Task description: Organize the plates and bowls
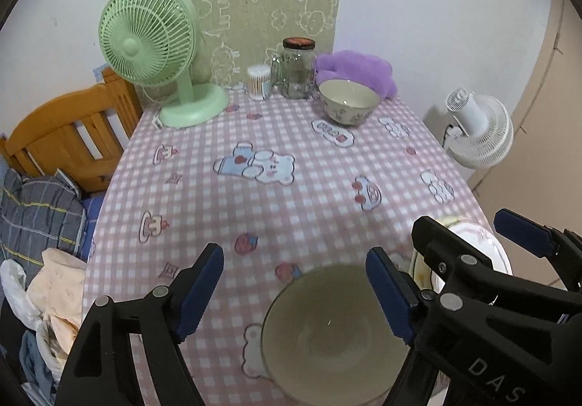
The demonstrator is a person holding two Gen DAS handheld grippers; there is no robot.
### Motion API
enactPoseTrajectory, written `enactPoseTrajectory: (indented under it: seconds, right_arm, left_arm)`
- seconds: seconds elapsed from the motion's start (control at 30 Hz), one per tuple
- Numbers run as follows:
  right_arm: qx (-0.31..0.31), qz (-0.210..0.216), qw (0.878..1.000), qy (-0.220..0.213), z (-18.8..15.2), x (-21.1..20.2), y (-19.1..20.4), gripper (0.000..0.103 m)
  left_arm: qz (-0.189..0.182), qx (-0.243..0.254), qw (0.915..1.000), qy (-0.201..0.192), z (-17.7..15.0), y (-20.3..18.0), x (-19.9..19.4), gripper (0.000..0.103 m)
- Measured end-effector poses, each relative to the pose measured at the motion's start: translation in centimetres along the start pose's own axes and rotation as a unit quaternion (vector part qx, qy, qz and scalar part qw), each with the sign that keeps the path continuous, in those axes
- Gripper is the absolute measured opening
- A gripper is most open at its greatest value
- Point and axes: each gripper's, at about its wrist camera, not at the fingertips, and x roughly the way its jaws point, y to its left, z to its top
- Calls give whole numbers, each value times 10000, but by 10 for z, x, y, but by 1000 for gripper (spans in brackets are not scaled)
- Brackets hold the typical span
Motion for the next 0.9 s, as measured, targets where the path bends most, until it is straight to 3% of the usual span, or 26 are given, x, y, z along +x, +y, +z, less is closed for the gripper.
enactPoseTrajectory:
  seconds: [0.27,0.6,0.9]
  right_arm:
    - [-241,194,9995,-56,42,21,-32,83]
    - [-426,344,9982,-233,101,53,-82,83]
    - [-493,979,9932,-399,144,100,-101,83]
  left_arm:
    - [392,-237,9989,-55,36,-34,18,82]
    - [576,-639,9960,-227,87,-78,54,82]
    - [1127,-757,9903,-291,134,-97,92,81]
